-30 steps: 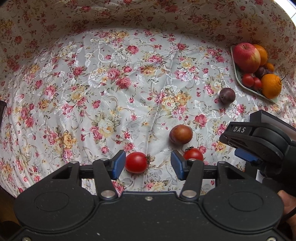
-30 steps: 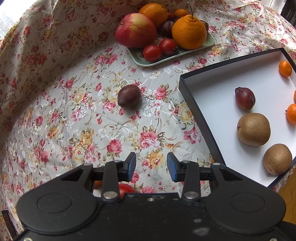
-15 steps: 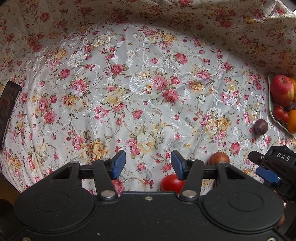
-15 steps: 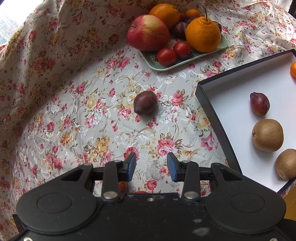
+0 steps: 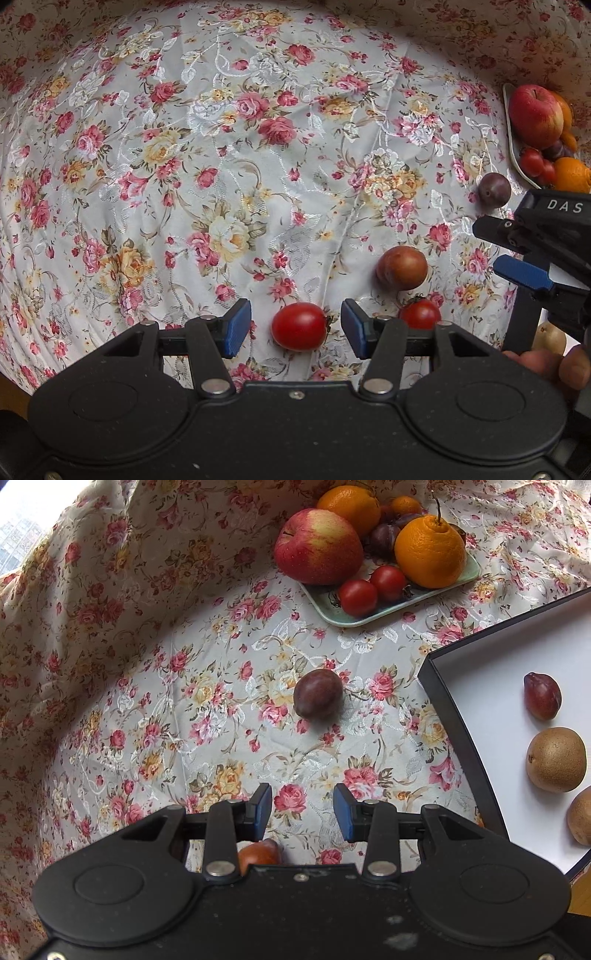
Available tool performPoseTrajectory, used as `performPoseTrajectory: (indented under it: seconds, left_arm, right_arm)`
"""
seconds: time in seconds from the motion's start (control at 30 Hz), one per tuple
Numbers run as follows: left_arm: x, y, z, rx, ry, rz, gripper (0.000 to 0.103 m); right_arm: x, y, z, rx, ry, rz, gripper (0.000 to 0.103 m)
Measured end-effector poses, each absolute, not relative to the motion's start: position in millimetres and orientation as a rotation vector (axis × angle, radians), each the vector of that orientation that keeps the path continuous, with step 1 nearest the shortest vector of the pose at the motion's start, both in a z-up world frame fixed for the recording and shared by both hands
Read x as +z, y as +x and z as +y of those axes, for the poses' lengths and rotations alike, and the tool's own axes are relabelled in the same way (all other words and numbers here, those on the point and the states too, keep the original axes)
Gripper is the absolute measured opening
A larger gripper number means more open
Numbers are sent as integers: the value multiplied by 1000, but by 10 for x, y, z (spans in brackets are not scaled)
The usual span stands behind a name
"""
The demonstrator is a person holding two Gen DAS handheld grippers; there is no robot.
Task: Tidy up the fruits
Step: 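Move the left tool to a red tomato while the right tool approaches a small fruit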
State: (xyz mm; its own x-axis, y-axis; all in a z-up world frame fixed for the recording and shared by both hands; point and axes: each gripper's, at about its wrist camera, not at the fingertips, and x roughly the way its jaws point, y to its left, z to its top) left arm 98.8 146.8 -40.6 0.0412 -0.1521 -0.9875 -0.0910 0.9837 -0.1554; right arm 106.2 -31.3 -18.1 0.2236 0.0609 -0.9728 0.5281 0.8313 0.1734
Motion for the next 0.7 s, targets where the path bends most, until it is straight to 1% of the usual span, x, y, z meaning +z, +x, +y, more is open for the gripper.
performPoseTrajectory:
  seconds: [0.37,0.7]
  left_arm:
    - [-641,928,1327,-20,-123,1570,59]
    - [-779,975,1242,16,-139,1573,58]
  right_arm:
    - [-141,1020,-363,-339,549,1318,40]
    - [-160,1037,-444,-361,570,1320,40]
